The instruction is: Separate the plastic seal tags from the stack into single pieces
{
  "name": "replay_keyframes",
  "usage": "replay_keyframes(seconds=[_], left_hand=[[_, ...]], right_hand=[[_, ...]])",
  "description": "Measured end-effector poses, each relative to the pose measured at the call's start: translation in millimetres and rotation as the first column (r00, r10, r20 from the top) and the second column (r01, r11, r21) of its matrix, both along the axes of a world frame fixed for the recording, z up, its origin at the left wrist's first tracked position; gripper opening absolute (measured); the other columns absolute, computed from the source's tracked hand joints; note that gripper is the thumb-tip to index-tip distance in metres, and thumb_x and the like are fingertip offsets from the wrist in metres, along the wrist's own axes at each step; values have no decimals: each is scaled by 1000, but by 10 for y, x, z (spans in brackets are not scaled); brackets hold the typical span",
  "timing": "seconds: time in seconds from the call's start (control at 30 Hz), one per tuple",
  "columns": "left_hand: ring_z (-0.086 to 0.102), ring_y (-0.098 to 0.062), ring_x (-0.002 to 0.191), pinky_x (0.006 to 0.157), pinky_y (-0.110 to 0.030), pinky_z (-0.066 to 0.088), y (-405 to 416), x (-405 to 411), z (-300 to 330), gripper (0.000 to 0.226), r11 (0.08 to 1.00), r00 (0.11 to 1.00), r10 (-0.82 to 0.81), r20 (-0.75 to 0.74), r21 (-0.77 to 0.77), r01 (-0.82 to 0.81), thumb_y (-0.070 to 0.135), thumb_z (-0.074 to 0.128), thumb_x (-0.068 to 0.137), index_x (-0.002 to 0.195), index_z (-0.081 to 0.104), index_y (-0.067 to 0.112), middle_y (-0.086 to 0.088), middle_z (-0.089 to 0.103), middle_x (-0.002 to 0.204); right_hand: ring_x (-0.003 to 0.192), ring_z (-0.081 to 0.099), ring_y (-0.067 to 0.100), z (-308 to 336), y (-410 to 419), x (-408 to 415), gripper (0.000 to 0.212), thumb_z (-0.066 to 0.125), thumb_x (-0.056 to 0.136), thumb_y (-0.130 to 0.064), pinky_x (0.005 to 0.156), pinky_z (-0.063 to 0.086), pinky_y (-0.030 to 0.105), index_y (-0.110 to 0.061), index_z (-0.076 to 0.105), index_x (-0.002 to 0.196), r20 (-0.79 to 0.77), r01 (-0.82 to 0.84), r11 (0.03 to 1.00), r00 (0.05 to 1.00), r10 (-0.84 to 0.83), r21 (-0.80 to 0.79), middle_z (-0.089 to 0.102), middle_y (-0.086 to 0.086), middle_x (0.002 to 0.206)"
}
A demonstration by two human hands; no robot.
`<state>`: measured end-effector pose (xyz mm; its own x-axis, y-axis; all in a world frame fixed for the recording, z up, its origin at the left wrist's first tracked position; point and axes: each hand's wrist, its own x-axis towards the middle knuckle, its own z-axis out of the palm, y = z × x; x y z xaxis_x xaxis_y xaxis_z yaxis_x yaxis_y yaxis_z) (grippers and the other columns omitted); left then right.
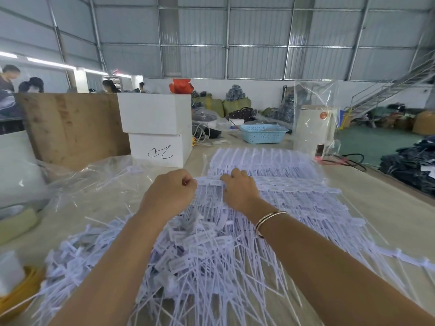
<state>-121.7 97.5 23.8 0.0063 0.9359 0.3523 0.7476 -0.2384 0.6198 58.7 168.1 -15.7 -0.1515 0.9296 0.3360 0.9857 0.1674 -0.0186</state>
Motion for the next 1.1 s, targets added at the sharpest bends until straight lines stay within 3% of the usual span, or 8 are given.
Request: replay_keyframes(seconds=[0.2,0.4,0.53,0.7,0.77,0.83,0.9,1.1], left_hand=[[62,-18,72,72,-35,51,-8,20,24,22,1000,999,-21,34,1,21,36,46,94,77,55,25,2,67,84],[63,-20,77,58,-30,47,-80,134,99,17,993,955,-120,270,43,113,46,40,95,95,47,32,2,63,93],[60,-9,91,73,-30,46,-138,246,123,23,971,913,-236,334,47,234,54,37,93,106,47,37,8,61,105],[58,-2,102,92,-35,45,-202,412,110,29,921,854,-360,377,-4,390,56,33,96,116,46,40,13,62,114],[63,-6,92,84,-33,49,-220,479,225,23,926,755,-309,579,3,377,47,31,100,109,49,35,7,69,103],[67,-9,73,68,-28,51,-230,467,332,28,915,557,-284,780,46,402,43,31,101,105,52,25,5,73,81],[61,-10,54,52,-21,47,-252,382,366,28,906,434,-329,839,151,395,42,38,99,93,57,22,5,67,61],[52,0,47,51,-14,44,-338,428,185,20,923,816,-381,436,133,360,24,57,93,74,59,24,13,58,51]], right_hand=[[95,48,29,384,-190,134,47,46,87,2,80,36,37,-20,57,127,-175,-41,956,980,95,289,47,12,105],[88,46,29,808,-518,303,45,45,82,6,77,30,37,-14,63,118,-171,62,803,984,51,593,49,12,96],[95,47,30,1043,-694,414,38,47,84,-1,78,28,35,-14,63,117,-240,129,760,970,36,637,54,12,101],[96,50,28,1334,-873,319,47,46,83,-4,79,29,34,-26,62,121,-69,42,775,998,2,630,62,7,101],[87,46,25,1402,-991,217,47,47,81,-4,74,24,33,-26,62,120,0,-1,777,1000,1,630,62,7,96],[83,42,22,1374,-1149,126,46,48,80,-3,74,23,34,-26,63,117,16,-29,786,1000,24,617,62,5,92],[87,48,24,1211,-1315,65,44,48,79,-5,76,27,35,-24,63,115,28,-55,818,998,48,573,64,4,93],[94,40,22,583,-1557,201,58,15,78,-35,78,20,34,-26,57,116,-48,0,920,999,21,391,56,-3,99]])
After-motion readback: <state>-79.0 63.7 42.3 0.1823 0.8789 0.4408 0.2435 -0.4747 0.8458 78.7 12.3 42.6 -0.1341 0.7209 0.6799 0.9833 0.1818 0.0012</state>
